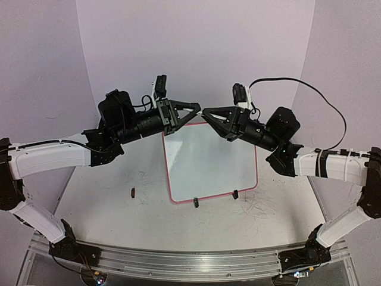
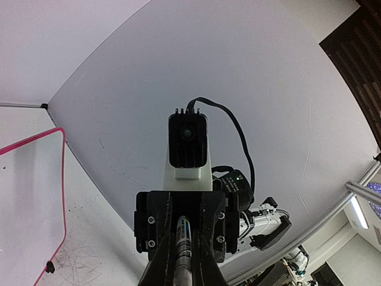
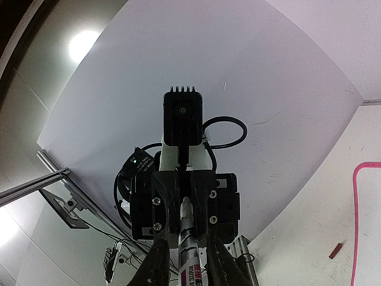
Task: Write a sentence on the whiteboard
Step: Pass from the left arm to the right
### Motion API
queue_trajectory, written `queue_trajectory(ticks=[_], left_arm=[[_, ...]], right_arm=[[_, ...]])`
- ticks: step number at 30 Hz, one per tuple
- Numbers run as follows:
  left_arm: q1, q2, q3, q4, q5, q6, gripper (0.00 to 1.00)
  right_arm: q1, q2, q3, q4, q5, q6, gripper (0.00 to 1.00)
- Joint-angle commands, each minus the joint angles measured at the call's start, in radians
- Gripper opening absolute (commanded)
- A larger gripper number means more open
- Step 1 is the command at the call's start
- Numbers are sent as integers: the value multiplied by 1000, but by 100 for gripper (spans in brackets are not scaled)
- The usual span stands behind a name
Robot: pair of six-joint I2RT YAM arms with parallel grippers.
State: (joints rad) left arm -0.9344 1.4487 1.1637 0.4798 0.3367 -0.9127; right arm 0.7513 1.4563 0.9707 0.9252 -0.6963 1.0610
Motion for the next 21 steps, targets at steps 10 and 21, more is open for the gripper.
queue_trajectory(ticks=[10,21], left_arm=[[-11,-7,9,6,38,5,0],[-8,-36,-37,4,4,30,33]], right_arm=[[5,-12,64,26,-16,-25,6],[4,-77,2,-34,151,-54,0]])
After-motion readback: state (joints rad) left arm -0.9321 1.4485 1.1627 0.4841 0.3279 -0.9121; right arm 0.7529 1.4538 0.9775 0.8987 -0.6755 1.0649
